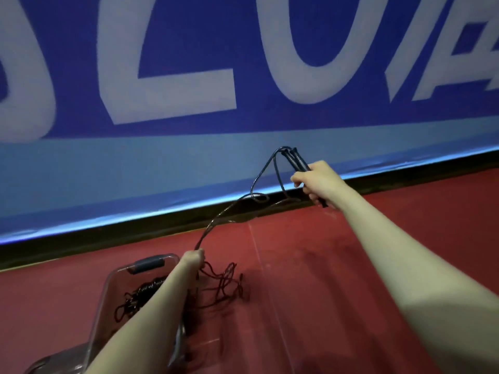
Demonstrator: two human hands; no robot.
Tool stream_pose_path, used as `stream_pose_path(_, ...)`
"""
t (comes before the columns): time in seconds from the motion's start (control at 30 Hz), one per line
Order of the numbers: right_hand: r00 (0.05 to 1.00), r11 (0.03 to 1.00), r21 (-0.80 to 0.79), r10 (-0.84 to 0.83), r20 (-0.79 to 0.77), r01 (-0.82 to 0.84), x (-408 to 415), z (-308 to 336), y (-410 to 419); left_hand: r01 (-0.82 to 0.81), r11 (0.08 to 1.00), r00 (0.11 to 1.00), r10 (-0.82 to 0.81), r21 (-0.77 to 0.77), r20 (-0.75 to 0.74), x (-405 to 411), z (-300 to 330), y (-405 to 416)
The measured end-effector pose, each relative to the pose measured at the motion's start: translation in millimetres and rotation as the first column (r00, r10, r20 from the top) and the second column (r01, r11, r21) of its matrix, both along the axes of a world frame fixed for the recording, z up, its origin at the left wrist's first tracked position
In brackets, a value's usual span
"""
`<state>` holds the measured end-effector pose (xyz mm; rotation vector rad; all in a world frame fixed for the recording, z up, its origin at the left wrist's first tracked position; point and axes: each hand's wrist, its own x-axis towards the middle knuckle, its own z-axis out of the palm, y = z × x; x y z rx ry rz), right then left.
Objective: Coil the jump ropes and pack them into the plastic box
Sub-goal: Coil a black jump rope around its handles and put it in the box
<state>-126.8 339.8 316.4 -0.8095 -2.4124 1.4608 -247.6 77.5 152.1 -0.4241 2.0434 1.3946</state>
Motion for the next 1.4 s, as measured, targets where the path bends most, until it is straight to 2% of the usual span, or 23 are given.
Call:
stream_pose_path(0.07, 0.998, 0.998, 0.034, 0.043, 0.042, -0.045, 3.4, 9.4, -5.7, 0.155, 0.979, 0.983, -0.166, -0.129, -0.082, -8.5, 6.5, -2.1)
stream_pose_path(0.13, 0.991, 0.991, 0.081, 0.101, 0.089, -0.108, 7.0, 18.3, -10.9, 0.256, 0.949, 0.947, -0.285, -0.184, -0.150, -10.6, 29.6, 0.5)
stream_pose_path(0.23, 0.969, 0.946, 0.237, 0.184, 0.166, -0.220, 12.9, 27.5, -14.0, 0.423, 0.854, 0.854, -0.487, -0.302, -0.181, -3.5, 72.6, 10.2)
stream_pose_path(0.3, 0.948, 0.904, 0.311, 0.234, 0.216, -0.294, 15.5, 35.3, -15.9, 0.458, 0.839, 0.815, -0.528, -0.295, -0.236, -0.7, 99.3, 18.0)
stream_pose_path(0.33, 0.937, 0.888, 0.327, 0.255, 0.237, -0.324, 16.9, 39.2, -16.4, 0.446, 0.867, 0.814, -0.496, -0.220, -0.303, 0.4, 111.9, 23.6)
stream_pose_path(0.4, 0.928, 0.859, 0.374, 0.263, 0.265, -0.350, 19.2, 47.6, -19.1, 0.389, 0.921, 0.827, -0.333, 0.033, -0.452, 5.4, 134.8, 37.1)
stream_pose_path(0.43, 0.927, 0.844, 0.403, 0.261, 0.269, -0.354, 19.7, 50.8, -20.9, 0.368, 0.917, 0.827, -0.248, 0.152, -0.504, 10.1, 146.2, 43.4)
stream_pose_path(0.53, 0.933, 0.817, 0.455, 0.275, 0.232, -0.355, 18.7, 58.7, -27.6, 0.472, 0.808, 0.778, -0.195, 0.351, -0.597, 23.7, 172.6, 60.5)
stream_pose_path(0.63, 0.955, 0.849, 0.439, 0.267, 0.125, -0.295, 16.0, 61.6, -29.9, 0.566, 0.753, 0.725, -0.260, 0.336, -0.638, 36.8, 180.7, 70.4)
stream_pose_path(0.73, 0.979, 0.897, 0.394, 0.199, 0.045, -0.201, 11.9, 59.7, -29.8, 0.573, 0.699, 0.737, -0.212, 0.428, -0.642, 43.9, 183.0, 73.1)
stream_pose_path(0.87, 0.989, 0.864, 0.482, 0.116, 0.089, -0.145, 5.9, 51.8, -33.2, 0.585, 0.746, 0.668, -0.221, 0.318, -0.711, 47.0, 192.6, 73.0)
stream_pose_path(1.0, 0.970, 0.831, 0.502, 0.177, 0.168, -0.239, 3.7, 47.2, -36.7, 0.530, 0.808, 0.635, -0.175, 0.259, -0.753, 46.5, 189.2, 75.0)
stream_pose_path(1.1, 0.920, 0.822, 0.412, 0.356, 0.165, -0.392, 4.7, 42.5, -37.8, 0.489, 0.815, 0.663, -0.116, 0.310, -0.740, 40.0, 184.8, 73.6)
stream_pose_path(1.2, 0.857, 0.819, 0.271, 0.513, 0.050, -0.506, 6.8, 41.2, -36.1, 0.423, 0.775, 0.756, -0.016, 0.470, -0.654, 33.3, 187.2, 68.9)
stream_pose_path(1.4, 0.850, 0.840, 0.182, 0.525, -0.034, -0.512, 6.2, 40.4, -35.4, 0.420, 0.717, 0.785, 0.020, 0.556, -0.619, 28.2, 190.1, 62.4)
